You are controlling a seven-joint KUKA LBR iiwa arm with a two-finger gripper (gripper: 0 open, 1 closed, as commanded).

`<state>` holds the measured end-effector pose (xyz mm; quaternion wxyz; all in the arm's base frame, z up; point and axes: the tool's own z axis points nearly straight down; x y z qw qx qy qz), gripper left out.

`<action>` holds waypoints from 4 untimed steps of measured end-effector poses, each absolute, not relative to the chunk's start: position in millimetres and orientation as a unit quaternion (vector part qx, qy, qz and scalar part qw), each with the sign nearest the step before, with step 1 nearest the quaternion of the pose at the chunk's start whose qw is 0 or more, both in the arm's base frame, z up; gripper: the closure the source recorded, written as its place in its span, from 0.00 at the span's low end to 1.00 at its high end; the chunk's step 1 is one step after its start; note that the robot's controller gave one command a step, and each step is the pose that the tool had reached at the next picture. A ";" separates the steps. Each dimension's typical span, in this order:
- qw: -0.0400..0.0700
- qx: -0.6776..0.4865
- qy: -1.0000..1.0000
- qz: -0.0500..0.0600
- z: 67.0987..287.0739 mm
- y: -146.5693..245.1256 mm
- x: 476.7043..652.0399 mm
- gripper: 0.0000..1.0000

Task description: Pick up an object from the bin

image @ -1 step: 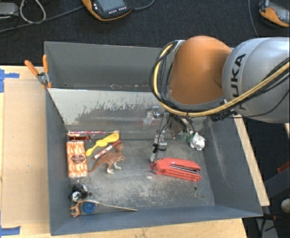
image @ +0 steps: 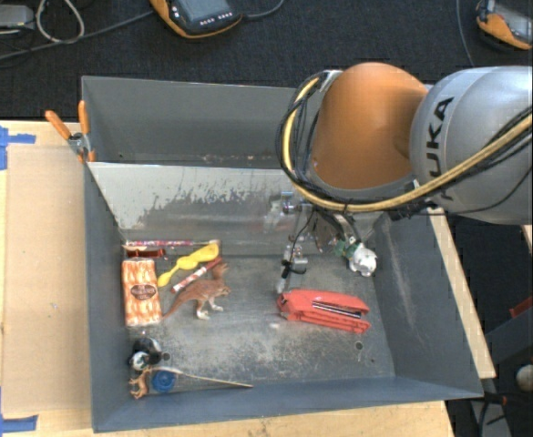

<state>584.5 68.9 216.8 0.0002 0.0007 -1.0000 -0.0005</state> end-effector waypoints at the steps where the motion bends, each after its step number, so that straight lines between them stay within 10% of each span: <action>1: 0.002 0.014 -1.000 -0.001 154.4 -4.2 543.0 0.00; 3: 0.000 0.049 -0.999 -0.001 92.1 -42.9 554.9 0.00; 4: -0.005 0.010 -1.000 -0.004 70.1 -52.4 519.5 1.00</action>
Offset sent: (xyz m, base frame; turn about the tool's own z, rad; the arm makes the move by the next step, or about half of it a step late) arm -0.0251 -0.0623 -0.0845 -0.0212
